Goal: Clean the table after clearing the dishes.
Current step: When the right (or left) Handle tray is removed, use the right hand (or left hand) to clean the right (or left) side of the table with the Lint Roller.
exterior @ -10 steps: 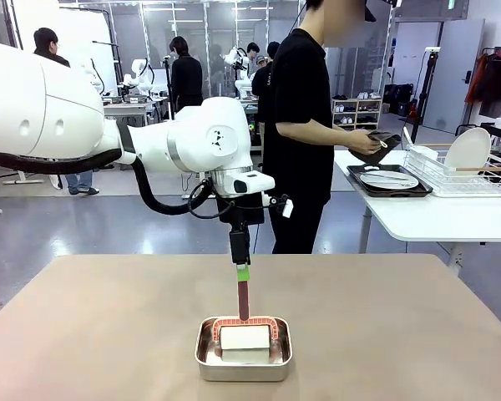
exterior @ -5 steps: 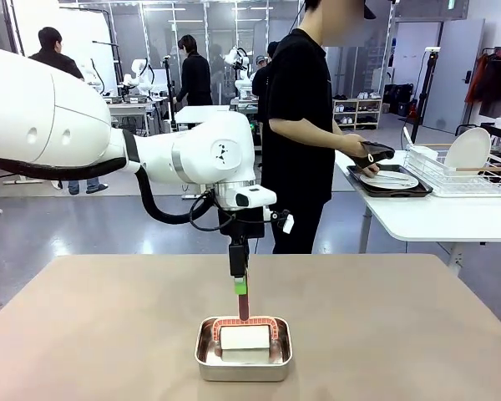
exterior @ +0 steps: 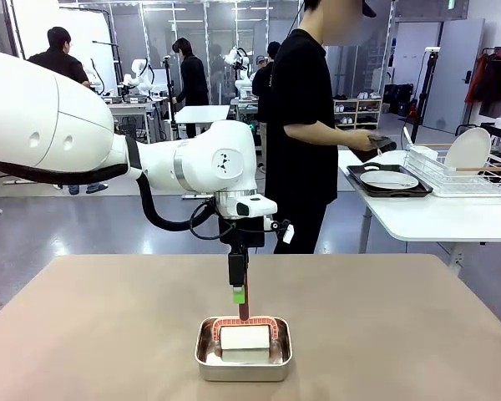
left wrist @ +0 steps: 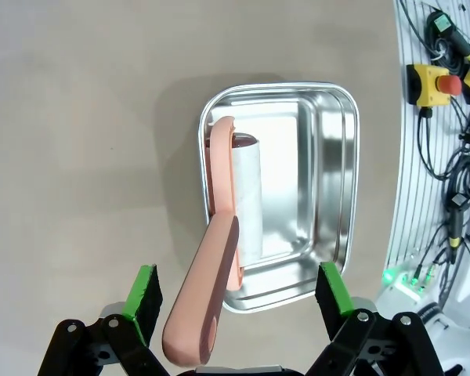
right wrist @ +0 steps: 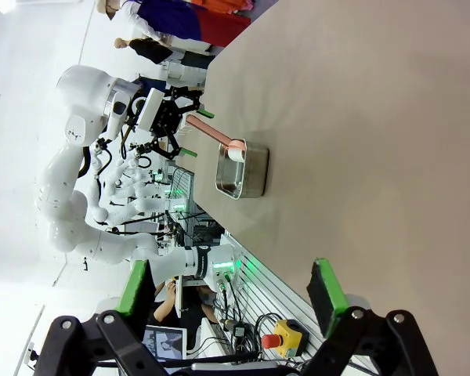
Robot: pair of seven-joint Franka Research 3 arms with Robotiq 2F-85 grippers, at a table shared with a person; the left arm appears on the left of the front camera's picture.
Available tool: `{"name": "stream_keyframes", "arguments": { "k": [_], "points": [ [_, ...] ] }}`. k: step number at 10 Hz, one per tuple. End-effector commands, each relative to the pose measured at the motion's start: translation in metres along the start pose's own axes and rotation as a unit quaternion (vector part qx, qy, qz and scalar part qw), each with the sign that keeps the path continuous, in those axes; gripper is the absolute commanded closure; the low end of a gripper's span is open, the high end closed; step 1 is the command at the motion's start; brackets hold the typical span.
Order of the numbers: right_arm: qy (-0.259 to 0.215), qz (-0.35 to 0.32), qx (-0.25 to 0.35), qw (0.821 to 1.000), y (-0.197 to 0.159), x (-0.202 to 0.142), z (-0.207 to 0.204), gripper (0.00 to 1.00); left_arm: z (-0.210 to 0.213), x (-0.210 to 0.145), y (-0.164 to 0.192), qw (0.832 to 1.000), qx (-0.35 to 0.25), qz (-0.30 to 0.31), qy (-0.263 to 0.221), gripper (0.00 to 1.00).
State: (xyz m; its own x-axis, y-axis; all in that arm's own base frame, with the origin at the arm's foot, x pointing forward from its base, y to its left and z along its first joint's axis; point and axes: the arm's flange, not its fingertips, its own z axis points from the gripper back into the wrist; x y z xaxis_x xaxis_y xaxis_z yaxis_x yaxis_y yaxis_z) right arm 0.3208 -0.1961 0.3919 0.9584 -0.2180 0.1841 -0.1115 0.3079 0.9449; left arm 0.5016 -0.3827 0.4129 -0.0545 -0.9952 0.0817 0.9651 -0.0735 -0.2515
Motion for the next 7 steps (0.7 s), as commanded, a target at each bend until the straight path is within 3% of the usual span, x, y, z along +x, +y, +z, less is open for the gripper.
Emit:
{"name": "stream_keyframes", "arguments": {
  "k": [1,5,7],
  "points": [
    [-0.004,0.002,-0.001,1.000,0.0014,-0.0005,0.0000,0.00,-0.0093,-0.0010,-0.0078,1.000,0.013,0.013,-0.012,0.00],
    [-0.004,0.002,-0.001,1.000,0.0014,-0.0005,0.0000,0.00,-0.0084,-0.0007,-0.0075,1.000,0.011,0.012,-0.013,0.06],
    [-0.004,0.002,-0.001,1.000,0.0014,-0.0005,0.0000,0.00,-0.0088,-0.0001,-0.0077,1.000,0.008,0.011,-0.014,0.17]
  ]
}}
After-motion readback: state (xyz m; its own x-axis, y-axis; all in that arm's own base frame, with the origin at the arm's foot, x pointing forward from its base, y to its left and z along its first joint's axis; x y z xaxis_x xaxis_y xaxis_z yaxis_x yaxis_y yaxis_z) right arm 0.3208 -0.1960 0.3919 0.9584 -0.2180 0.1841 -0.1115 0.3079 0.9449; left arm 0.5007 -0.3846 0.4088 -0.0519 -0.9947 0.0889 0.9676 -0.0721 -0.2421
